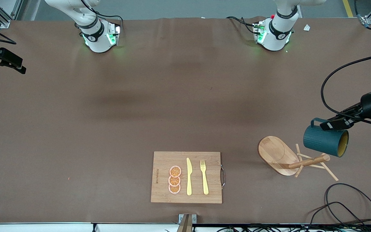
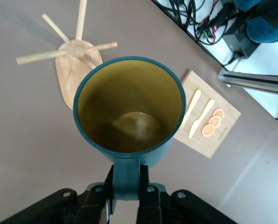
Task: Pass cup and hang on rack
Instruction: 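Carry the mug with the left gripper over the wooden rack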
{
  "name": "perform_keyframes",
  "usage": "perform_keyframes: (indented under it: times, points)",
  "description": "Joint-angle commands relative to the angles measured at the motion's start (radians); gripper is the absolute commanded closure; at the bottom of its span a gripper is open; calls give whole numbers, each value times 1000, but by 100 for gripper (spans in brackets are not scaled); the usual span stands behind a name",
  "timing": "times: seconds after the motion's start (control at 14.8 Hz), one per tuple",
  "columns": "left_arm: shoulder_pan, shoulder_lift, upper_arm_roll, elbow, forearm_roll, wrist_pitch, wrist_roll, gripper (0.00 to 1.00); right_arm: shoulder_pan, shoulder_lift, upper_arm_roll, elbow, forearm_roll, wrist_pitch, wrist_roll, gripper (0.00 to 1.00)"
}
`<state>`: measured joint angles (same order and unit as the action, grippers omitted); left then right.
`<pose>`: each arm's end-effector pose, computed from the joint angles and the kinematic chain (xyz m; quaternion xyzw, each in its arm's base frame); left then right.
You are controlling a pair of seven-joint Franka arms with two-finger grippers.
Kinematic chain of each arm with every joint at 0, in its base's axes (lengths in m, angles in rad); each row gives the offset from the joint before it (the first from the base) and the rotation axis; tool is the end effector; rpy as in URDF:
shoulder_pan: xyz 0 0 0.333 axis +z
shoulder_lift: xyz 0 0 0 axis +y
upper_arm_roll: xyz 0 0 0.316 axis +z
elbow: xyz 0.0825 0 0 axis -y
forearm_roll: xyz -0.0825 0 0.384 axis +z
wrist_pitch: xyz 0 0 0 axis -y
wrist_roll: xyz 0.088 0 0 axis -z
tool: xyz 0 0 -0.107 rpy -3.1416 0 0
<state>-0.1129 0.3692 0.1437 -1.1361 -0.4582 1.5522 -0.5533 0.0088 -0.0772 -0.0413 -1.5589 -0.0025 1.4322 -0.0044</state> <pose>0.6611 -0.0486 0.6132 0.9420 0.2673 -0.0296 0.2009 0.5153 -0.0180 0.6595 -0.9996 0.0141 0.0248 0.0008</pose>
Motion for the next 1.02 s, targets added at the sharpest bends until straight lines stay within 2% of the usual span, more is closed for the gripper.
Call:
perform_keyframes:
  times: [0.0,0.2,0.41,0.68,0.95]
  points:
    - [6,-19,-7,-20,-100,-27,3,100,-15,-33,17,-35,13,13,-3,0]
    - [22,13,-6,-25,-209,-30,-5,100,-13,-33,17,-33,13,13,-41,0]
    - [73,75,-6,-28,-396,-59,-14,100,-13,-33,17,-32,15,13,-40,0]
    - [171,161,-7,-28,-526,-126,-14,100,-4,-33,18,-26,19,16,-28,0]
    - [190,204,-7,-31,-649,-129,-128,100,-7,-33,14,-26,44,11,-28,0]
